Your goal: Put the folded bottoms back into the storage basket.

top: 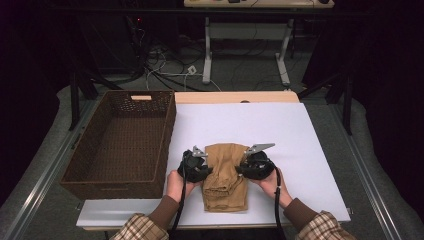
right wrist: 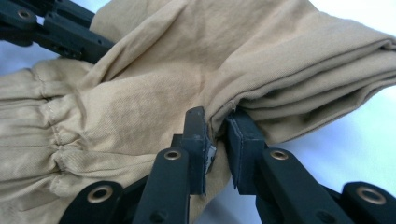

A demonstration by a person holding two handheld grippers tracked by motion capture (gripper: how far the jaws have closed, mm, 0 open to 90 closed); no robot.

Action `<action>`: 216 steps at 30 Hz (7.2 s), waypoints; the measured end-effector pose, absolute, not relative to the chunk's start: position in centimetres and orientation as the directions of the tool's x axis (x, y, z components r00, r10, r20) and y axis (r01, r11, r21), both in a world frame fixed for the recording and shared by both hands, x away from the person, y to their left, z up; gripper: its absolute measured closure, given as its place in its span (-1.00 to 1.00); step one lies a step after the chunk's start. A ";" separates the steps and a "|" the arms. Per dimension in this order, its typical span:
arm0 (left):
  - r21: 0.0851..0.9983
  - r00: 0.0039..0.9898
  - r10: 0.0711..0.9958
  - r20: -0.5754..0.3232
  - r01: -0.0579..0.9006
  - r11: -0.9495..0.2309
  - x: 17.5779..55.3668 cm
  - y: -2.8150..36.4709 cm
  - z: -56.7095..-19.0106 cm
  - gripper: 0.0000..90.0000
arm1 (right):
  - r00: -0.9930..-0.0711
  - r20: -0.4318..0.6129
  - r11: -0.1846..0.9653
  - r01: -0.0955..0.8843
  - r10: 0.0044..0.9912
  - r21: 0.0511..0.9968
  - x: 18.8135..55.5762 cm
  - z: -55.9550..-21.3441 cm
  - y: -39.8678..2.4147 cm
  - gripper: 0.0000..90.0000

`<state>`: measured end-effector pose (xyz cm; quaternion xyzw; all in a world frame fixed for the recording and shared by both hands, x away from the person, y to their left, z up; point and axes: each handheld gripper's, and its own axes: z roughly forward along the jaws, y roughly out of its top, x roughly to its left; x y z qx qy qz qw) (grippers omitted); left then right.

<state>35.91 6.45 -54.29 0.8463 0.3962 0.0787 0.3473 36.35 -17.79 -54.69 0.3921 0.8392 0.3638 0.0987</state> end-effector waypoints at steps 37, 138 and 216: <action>0.587 0.615 0.771 -0.164 0.689 -0.425 37.2 6.0 -55.2 -0.73 | -0.747 0.047 0.539 0.520 0.663 0.663 32.7 -53.1 -23.0 -0.63; 0.713 0.842 0.534 0.083 0.324 -0.622 37.8 7.2 -41.9 0.87 | -0.721 0.060 0.514 0.547 0.690 0.660 33.3 -53.5 -24.6 -0.64; 0.632 0.887 0.372 0.274 0.126 -0.764 42.9 11.4 -34.4 0.87 | -0.716 0.052 0.520 0.552 0.696 0.652 33.6 -54.0 -24.6 -0.65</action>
